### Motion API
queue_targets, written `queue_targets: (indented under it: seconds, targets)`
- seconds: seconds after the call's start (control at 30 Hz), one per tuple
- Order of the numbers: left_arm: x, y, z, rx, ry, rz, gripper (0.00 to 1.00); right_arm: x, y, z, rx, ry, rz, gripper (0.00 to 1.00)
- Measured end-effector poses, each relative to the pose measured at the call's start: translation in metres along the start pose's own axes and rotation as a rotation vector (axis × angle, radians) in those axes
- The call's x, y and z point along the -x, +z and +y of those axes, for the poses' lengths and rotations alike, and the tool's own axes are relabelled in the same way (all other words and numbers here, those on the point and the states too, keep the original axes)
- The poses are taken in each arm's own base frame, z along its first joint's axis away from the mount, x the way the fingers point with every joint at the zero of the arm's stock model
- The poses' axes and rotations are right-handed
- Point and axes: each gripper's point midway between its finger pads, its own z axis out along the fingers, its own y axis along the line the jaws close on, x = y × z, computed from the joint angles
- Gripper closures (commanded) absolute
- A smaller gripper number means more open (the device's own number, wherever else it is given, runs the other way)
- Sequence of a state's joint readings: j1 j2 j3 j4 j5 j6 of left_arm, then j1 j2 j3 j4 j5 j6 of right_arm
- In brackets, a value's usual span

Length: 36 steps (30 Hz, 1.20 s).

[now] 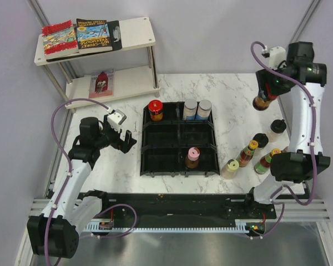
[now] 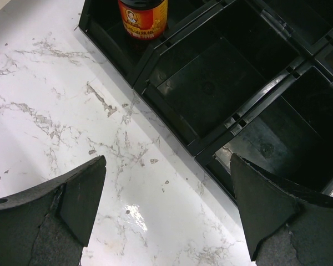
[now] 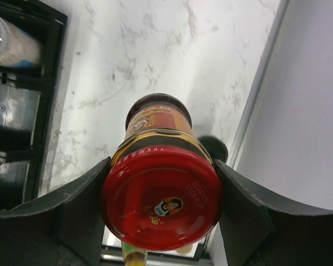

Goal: Organize the condiment bottles
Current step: Place the bottle in the storage box.

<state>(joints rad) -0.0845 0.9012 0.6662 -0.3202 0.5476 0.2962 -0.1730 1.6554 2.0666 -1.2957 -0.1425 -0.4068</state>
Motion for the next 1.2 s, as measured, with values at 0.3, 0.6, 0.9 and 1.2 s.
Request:
queue_targets:
  seconds: [0.3,0.6,0.9,1.2]
  targets:
    - [-0.006,0.002,0.007,0.031,-0.008,0.026,0.00,0.073,0.057,0.104,0.103,-0.230,-0.054,1.00]
    - [-0.010,0.003,0.014,0.069,-0.012,0.046,0.01,0.111,0.073,0.246,0.249,-0.467,-0.162,1.00]
    - [-0.019,0.007,0.020,0.084,-0.016,0.080,0.01,0.129,0.068,0.310,0.308,-0.543,-0.293,1.00]
    - [-0.020,0.008,0.020,0.083,-0.011,0.087,0.01,0.109,0.128,0.328,0.330,-0.539,-0.229,1.00]
